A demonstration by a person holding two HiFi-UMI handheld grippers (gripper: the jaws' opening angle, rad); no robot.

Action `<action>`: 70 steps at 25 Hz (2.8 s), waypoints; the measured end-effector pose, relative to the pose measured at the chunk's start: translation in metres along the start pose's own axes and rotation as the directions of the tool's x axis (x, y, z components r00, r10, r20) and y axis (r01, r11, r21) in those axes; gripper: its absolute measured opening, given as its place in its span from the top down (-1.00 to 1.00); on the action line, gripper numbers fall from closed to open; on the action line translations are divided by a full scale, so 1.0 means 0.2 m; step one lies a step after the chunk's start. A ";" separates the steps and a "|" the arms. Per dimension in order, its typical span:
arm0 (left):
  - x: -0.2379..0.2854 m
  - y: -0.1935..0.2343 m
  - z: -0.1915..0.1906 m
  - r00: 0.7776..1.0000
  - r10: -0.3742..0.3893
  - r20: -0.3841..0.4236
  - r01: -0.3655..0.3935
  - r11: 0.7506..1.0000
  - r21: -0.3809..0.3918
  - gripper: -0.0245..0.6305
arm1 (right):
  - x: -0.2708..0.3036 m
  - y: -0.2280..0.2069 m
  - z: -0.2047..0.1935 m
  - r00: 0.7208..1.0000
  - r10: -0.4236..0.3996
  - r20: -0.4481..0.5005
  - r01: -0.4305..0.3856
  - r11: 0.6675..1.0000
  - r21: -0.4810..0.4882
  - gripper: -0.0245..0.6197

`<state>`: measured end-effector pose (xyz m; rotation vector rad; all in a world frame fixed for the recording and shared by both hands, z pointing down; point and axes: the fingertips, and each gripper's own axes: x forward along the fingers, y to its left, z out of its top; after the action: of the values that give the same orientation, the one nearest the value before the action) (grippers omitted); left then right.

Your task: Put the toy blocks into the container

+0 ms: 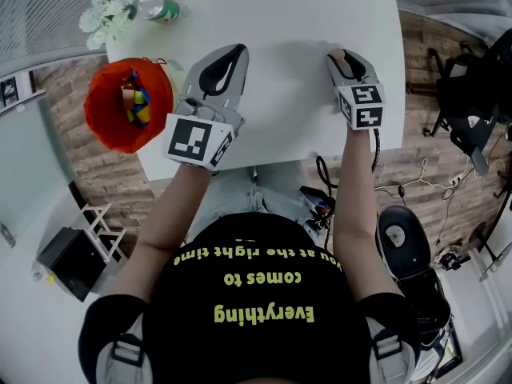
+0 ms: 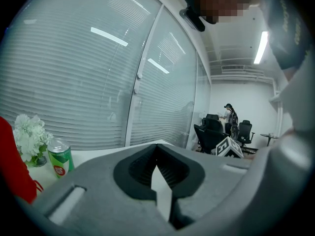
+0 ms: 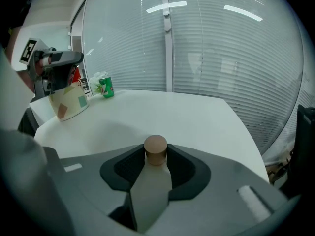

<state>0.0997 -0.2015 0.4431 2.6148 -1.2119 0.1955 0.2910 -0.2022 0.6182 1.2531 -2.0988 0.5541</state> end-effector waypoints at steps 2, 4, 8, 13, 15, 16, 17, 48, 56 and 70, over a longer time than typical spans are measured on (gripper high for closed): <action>0.00 0.00 0.01 1.000 0.002 0.002 -0.002 1.000 -0.001 0.93 | -0.01 0.00 0.00 1.000 0.003 0.003 -0.003 1.000 0.000 0.46; 0.00 -0.01 0.01 1.000 0.004 0.005 -0.004 1.000 0.000 0.93 | -0.01 0.00 0.01 1.000 0.004 0.007 -0.004 1.000 -0.002 0.47; 0.00 -0.01 0.03 1.000 0.006 0.010 -0.006 1.000 0.001 0.93 | -0.05 0.00 0.05 1.000 0.004 0.027 -0.004 1.000 -0.003 0.47; -0.02 -0.02 0.07 1.000 0.010 0.025 -0.011 1.000 0.007 0.93 | -0.12 0.00 0.13 0.998 0.001 0.066 0.000 1.000 -0.006 0.47; -0.03 -0.01 0.08 1.000 0.014 0.028 -0.014 1.000 0.010 0.93 | -0.16 0.01 0.16 0.997 -0.002 0.082 0.003 1.000 -0.010 0.47; -0.04 -0.02 0.09 0.999 0.015 0.031 -0.016 1.000 0.010 0.93 | -0.18 0.01 0.18 0.996 -0.004 0.092 0.005 1.000 -0.011 0.47; -0.05 -0.02 0.10 0.999 0.016 0.035 -0.016 1.000 0.010 0.93 | -0.20 0.01 0.20 0.995 -0.006 0.102 0.008 1.000 -0.012 0.47; -0.48 0.00 0.44 0.977 0.095 0.190 -0.109 0.992 0.066 0.93 | -0.90 0.25 0.94 0.904 0.028 0.427 0.049 0.985 -0.168 0.47; -0.62 0.06 0.49 0.961 0.151 0.232 -0.170 0.983 0.064 0.93 | -0.99 0.36 1.07 0.871 0.056 0.488 0.050 0.978 -0.201 0.47; -0.86 0.18 0.49 0.933 0.252 0.258 -0.272 0.961 0.047 0.93 | -0.92 0.70 1.20 0.845 0.197 0.497 -0.049 0.954 -0.294 0.47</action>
<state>-0.0374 -0.1259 0.3163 2.5969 -1.6741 -0.0407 0.1607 -0.1749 0.3124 1.2021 -2.6115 -0.0498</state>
